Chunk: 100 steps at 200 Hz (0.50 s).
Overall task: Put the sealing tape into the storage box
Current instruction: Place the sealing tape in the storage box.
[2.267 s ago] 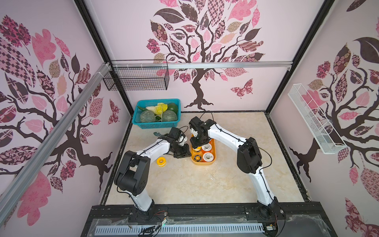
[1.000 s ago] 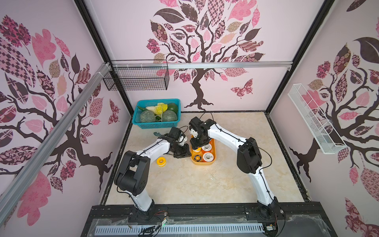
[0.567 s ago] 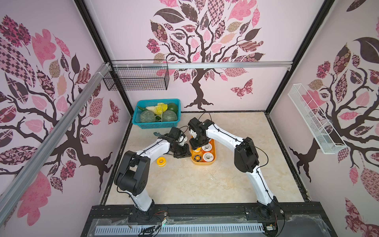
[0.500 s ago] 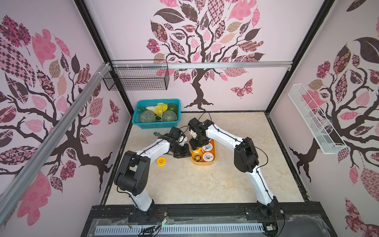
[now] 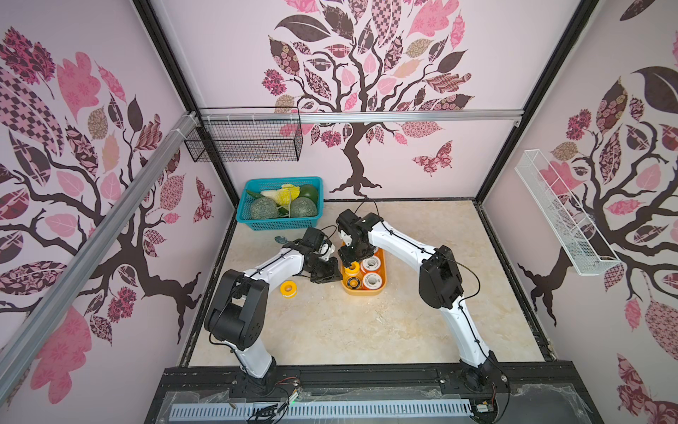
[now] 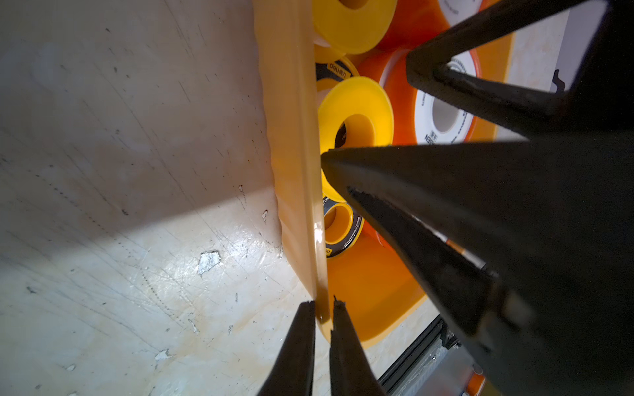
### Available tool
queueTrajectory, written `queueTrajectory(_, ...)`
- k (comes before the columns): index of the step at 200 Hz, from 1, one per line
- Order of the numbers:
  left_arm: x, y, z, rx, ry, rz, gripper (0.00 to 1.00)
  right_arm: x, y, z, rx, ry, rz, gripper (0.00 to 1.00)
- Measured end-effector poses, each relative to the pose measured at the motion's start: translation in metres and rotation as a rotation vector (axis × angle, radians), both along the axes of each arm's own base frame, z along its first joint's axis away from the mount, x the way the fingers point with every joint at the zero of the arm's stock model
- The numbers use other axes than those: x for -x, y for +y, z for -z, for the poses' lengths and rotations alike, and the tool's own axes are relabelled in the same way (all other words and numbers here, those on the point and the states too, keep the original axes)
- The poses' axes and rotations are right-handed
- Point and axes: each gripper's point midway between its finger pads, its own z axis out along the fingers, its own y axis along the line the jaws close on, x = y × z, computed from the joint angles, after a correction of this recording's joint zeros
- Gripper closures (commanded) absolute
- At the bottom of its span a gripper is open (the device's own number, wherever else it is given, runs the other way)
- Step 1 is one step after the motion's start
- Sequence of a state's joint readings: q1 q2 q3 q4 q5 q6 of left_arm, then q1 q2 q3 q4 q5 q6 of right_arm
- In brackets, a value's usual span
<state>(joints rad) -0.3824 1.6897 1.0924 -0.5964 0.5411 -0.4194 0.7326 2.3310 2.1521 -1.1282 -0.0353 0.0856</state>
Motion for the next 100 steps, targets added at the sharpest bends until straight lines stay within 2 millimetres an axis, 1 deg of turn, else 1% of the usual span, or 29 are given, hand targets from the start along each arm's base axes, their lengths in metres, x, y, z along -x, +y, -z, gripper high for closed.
queueTrajectory(26,-0.001,0.000,-0.001,0.000,-0.005,0.002,0.79,-0.003,0.001,-0.002,-0.017,-0.012,0.007,0.31)
queueTrajectory(38,-0.001,0.000,-0.001,-0.002,-0.007,0.001,0.73,-0.003,0.000,-0.006,-0.036,-0.012,0.013,0.31)
queueTrajectory(43,-0.001,0.000,-0.002,-0.003,-0.010,-0.001,0.68,-0.003,-0.001,-0.008,-0.048,-0.014,0.015,0.31)
queueTrajectory(54,-0.002,0.001,-0.005,-0.005,-0.029,0.004,0.60,-0.001,-0.002,-0.017,-0.082,-0.015,0.021,0.31)
queueTrajectory(71,-0.005,0.002,-0.015,-0.004,-0.065,-0.002,0.52,-0.002,-0.007,-0.035,-0.144,-0.022,0.037,0.31)
queueTrajectory(91,-0.009,0.005,-0.030,-0.011,-0.130,-0.007,0.48,-0.009,-0.020,-0.058,-0.225,-0.040,0.079,0.31)
queueTrajectory(100,-0.011,0.008,-0.037,-0.023,-0.163,-0.011,0.47,-0.014,-0.030,-0.067,-0.258,-0.050,0.107,0.31)
